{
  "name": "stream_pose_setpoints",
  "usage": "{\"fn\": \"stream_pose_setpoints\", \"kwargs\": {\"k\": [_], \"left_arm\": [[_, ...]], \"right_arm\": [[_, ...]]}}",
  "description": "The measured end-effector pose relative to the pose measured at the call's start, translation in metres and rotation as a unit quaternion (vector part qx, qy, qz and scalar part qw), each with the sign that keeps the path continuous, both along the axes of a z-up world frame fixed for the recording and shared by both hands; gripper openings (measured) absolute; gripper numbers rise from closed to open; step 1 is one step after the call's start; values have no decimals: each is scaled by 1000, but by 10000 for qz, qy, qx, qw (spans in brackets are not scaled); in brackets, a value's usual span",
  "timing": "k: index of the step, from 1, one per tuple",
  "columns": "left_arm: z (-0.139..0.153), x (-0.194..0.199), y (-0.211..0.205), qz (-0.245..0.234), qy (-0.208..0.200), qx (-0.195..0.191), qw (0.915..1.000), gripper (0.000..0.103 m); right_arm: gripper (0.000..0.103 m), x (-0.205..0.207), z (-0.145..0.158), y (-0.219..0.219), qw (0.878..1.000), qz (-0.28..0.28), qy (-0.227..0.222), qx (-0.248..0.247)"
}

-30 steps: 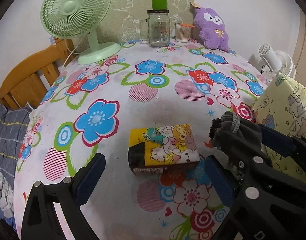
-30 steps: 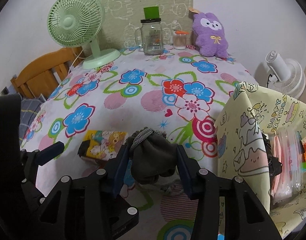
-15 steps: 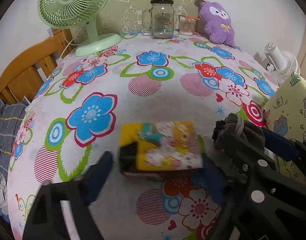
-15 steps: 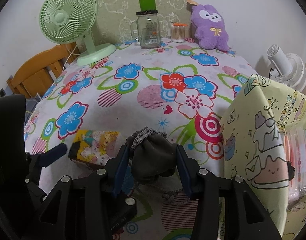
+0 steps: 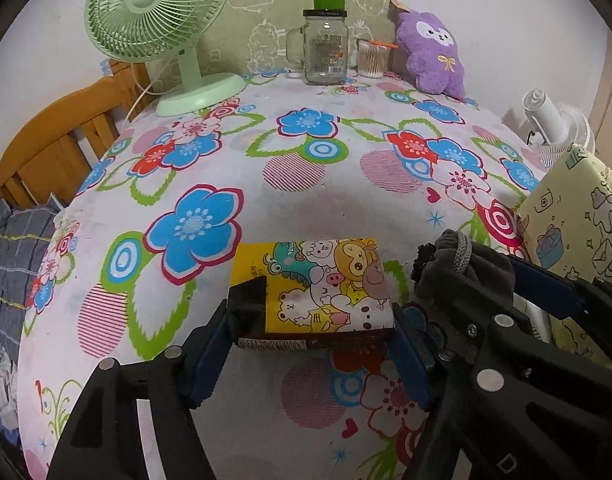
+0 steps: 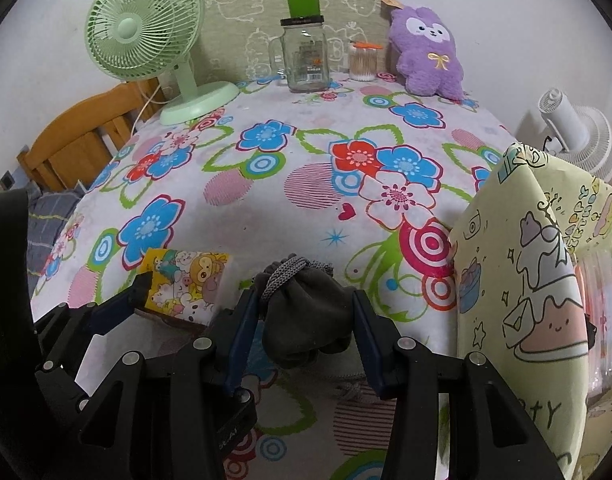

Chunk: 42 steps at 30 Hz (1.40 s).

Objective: Organize soft objects
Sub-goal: 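Lift the snack box with the left tool while the right tool carries the grey sock toward the gift box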

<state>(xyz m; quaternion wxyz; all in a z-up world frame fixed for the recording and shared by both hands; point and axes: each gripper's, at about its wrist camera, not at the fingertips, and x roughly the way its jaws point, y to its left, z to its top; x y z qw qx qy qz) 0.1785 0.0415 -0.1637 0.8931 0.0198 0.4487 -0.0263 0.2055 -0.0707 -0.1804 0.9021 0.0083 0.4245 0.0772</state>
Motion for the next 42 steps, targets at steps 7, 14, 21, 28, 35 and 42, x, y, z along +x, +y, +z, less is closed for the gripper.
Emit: {"fn": "stream_pose_setpoints", "kwargs": {"k": [7,14,21,28,35,42], "left_arm": [[12,-14,5,52,-181,-35,9998,75],[26,-30,9,135,-376,-91,9992,74],[42,-47,10,165,-586,-104,9981,74],[59,-62,6,184,-816,-86,9965,74],[75,-75,0,155,-992,-61,9949,74],[94,-86,-7,158,-1202,-43,9926,75]], "right_arm": [[50,-11,9,5,9999,63,-99,11],[50,-27,22,9,9995,136,-281,-37],[50,-42,39,10,9987,175,-481,-64],[50,-57,56,8,9971,201,-722,-133],[50,-70,73,1,9955,206,-916,-142],[50,-82,92,-6,9933,231,-1124,-136]]}}
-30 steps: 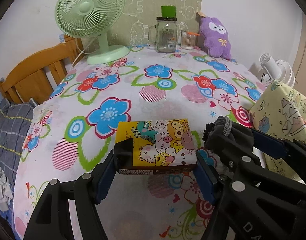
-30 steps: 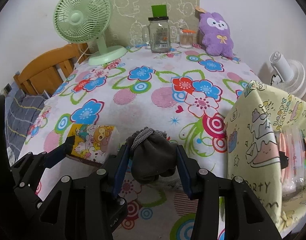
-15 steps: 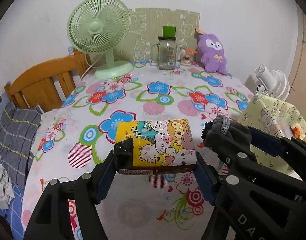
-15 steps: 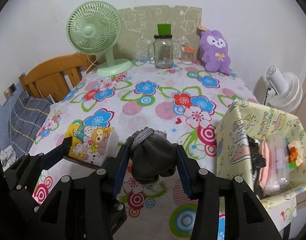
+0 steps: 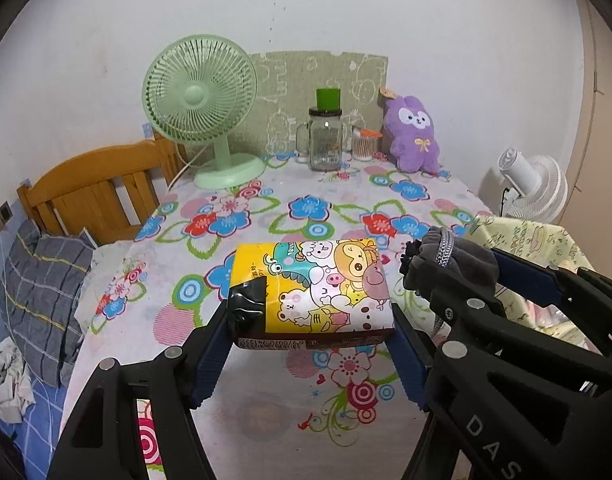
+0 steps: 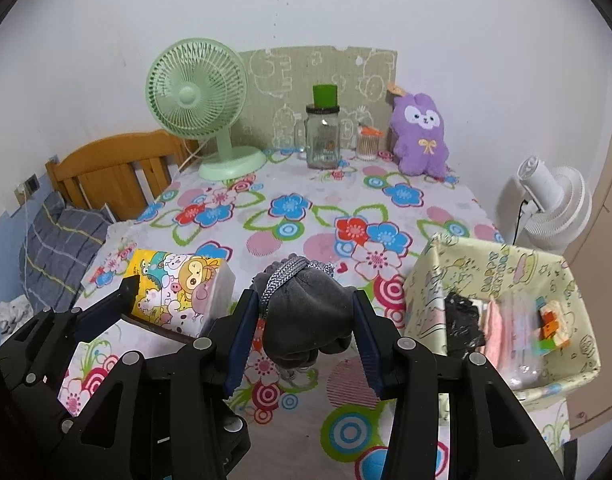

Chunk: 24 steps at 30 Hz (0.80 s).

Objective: Organize soft objects
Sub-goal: 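Lift the snack box with the left tool while the right tool carries the grey sock toward the gift box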

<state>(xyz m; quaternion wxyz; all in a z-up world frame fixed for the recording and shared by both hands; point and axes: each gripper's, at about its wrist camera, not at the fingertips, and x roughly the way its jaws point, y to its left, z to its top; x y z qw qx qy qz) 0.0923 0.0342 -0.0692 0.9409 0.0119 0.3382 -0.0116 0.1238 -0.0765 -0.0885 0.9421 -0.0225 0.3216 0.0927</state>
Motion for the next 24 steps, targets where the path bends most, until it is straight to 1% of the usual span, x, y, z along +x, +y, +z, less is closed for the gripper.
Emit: {"fn": "stream_pose_setpoints", "kwargs": {"k": [14,24], "left_arm": [[29,-10,-26,-170,-283,72,9994,75],[40,-14,-55,-411,-387,148,9983,75]], "right_arm": [[50,-16,32,-24,9995,-75,-313,-25],[50,-24,42,-53,9988,-222,-431,8]]}}
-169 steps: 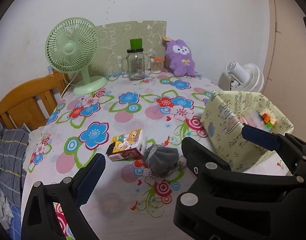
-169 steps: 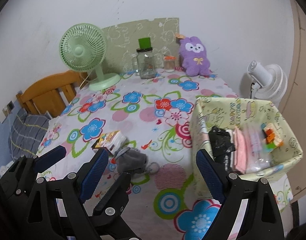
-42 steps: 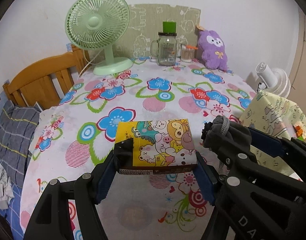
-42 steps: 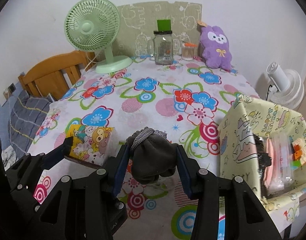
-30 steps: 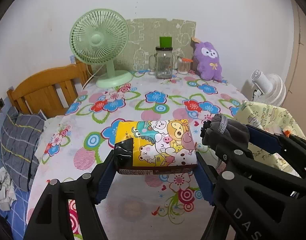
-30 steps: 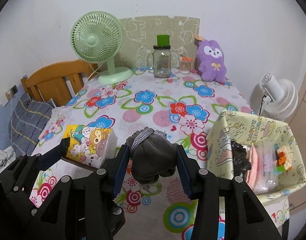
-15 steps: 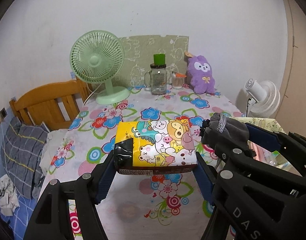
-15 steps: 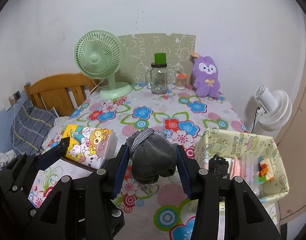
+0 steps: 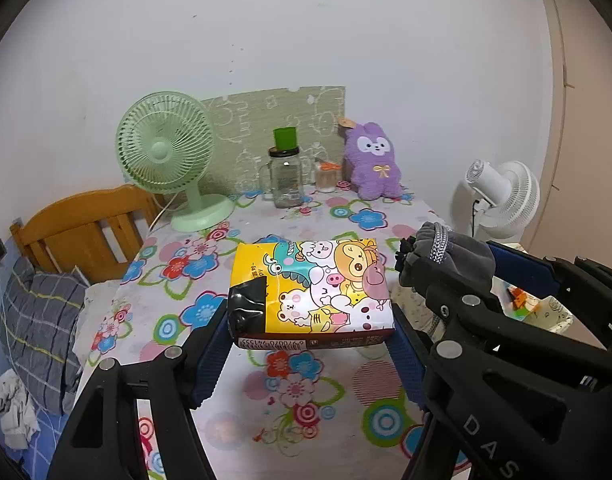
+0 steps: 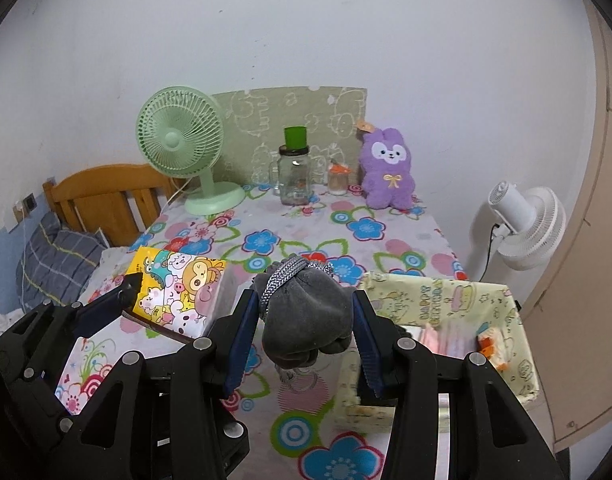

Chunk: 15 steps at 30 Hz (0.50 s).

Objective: Organize soft objects
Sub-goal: 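Lift the snack box with the left tool while the right tool carries the grey sock toward the gift box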

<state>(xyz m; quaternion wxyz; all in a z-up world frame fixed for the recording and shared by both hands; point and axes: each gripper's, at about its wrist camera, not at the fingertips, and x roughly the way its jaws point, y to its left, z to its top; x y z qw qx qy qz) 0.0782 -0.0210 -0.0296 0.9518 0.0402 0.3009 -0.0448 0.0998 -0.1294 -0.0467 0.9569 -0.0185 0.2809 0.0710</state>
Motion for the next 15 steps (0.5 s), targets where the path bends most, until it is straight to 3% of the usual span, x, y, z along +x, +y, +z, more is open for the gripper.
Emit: {"fn": "stream_pose_setpoints", "kwargs": {"k": [15], "left_arm": [[-2,11,-53,-354,-6,-18,9994,75]], "right_arm": [[50,7,-2,-55,9992,-389,-14,-54]]}}
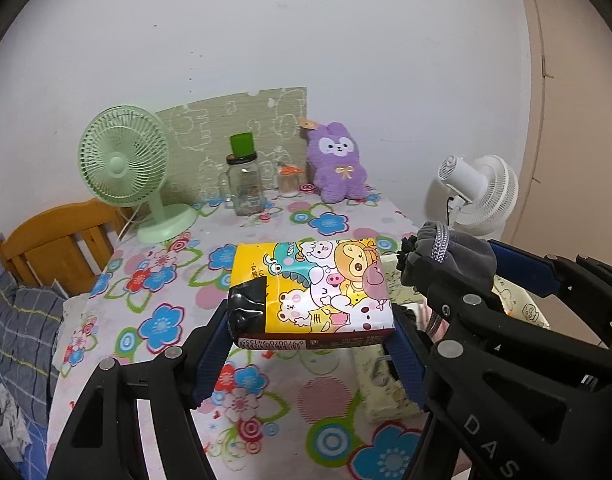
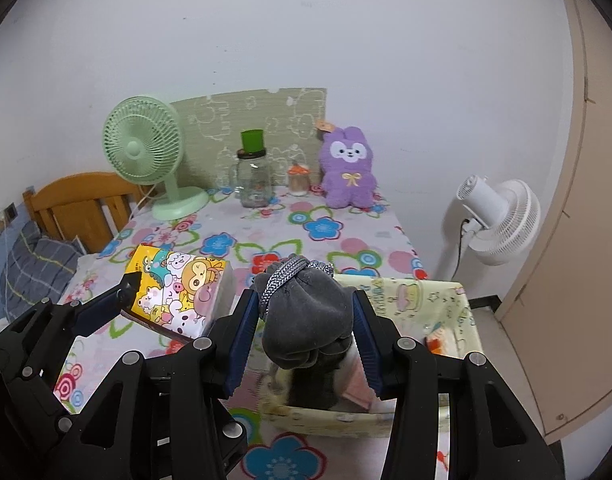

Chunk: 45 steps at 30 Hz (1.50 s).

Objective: Organize soft objects
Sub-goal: 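Lift the snack box with the left tool while the right tool carries the grey sock toward the gift box, then lower the snack box and grey sock into the gift box and open both tools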

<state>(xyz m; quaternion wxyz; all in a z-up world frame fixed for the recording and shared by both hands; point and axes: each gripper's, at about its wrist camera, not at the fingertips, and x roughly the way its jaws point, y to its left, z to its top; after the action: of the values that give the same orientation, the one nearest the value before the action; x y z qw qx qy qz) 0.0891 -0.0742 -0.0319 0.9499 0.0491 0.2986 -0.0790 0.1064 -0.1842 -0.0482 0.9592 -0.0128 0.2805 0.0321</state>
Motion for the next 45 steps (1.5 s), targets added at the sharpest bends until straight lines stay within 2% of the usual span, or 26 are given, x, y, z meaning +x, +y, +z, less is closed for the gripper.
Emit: {"fn": "stream_pose_setpoints", "kwargs": {"k": [15,37,41,45], "left_arm": [[-8,21,-49,-408,77,93,9991,75],[-43,51,-101,-989,623,26,9931,77],[-49,54,-105,-1005,676,113,9926,88],[-51,55,-108,-1060,693,193,9918,91]], "right_arm": [[50,16,-11,-51,9993,-347,67,123],[50,39,-45,-98,9952,-740,550,320],[50,47,-54,-103,9937,-798,684,386],[50,52,-59,-106,9933,-806,725,411]]}}
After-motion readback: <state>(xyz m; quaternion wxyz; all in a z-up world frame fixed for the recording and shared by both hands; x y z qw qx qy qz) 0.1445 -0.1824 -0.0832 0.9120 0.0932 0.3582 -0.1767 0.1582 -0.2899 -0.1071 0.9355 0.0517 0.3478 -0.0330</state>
